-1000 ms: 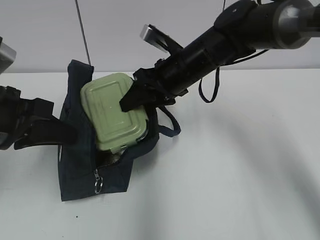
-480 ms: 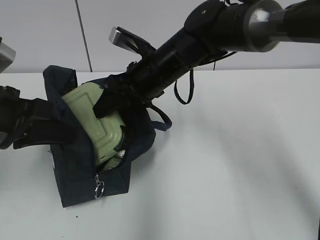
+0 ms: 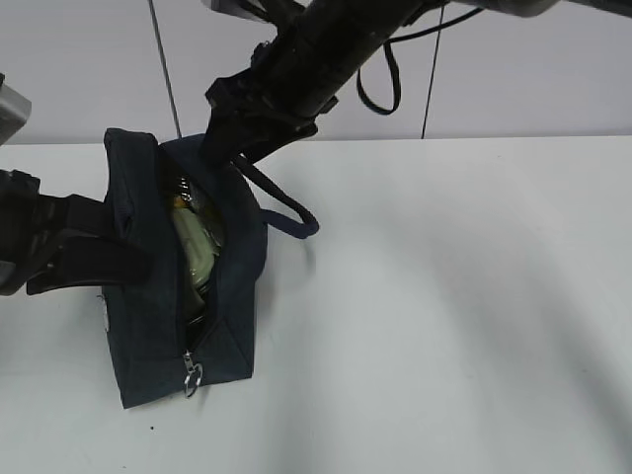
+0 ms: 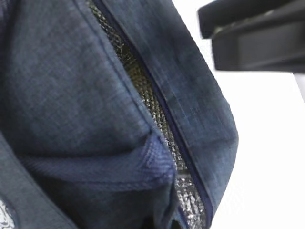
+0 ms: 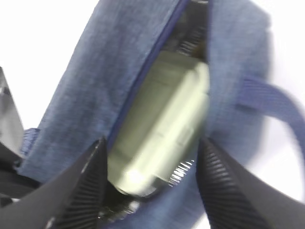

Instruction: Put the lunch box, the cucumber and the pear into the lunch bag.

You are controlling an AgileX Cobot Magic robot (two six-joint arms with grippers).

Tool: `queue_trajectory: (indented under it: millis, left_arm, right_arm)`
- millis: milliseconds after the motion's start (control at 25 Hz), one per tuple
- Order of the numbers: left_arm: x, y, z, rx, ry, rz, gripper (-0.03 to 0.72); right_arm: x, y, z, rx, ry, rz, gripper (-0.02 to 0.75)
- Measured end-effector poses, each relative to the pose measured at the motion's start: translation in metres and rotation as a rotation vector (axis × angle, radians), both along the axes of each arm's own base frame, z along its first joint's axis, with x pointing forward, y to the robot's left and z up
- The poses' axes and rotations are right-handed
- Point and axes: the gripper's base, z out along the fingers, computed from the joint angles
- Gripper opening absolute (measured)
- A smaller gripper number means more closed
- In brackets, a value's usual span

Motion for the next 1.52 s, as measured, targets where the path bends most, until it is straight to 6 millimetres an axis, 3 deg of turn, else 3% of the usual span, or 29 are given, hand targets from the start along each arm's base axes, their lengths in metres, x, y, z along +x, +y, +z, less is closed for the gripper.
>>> queue_trajectory:
  millis: [120, 400, 720, 840, 960, 1040, 1520]
  left_arm:
    - [0.0, 0.0, 0.0, 0.0, -0.001, 0.001, -0.015]
    - [0.0, 0.0, 0.0, 0.0, -0.001, 0.001, -0.015]
    - [0.0, 0.0, 0.0, 0.001, -0.001, 0.001, -0.015]
    - [0.0, 0.0, 0.0, 0.001, -0.001, 0.001, -0.015]
    - [0.0, 0.0, 0.0, 0.001, -0.002, 0.003, -0.015]
    - [0.0, 0.0, 0.0, -0.001, -0.003, 0.005, -0.015]
    - [0.007, -0.005, 0.007, -0.071, -0.062, 0.05, -0.015]
  right_arm:
    - [0.001, -0.007, 0.01, -0.083, -0.006, -0.025, 0.463]
    - [-0.002, -0.006, 0.01, -0.093, 0.036, -0.027, 0.463]
    - [0.01, 0.007, -0.033, -0.055, 0.167, -0.026, 0.449]
    - [0.012, 0.009, -0.043, -0.057, 0.191, -0.026, 0.329]
    - [0.013, 0.009, -0.047, -0.065, 0.194, -0.026, 0.088]
    - [0.013, 0.008, -0.047, -0.074, 0.189, -0.026, 0.021]
    - [0.025, -0.016, -0.034, -0.293, 0.052, -0.139, 0.006]
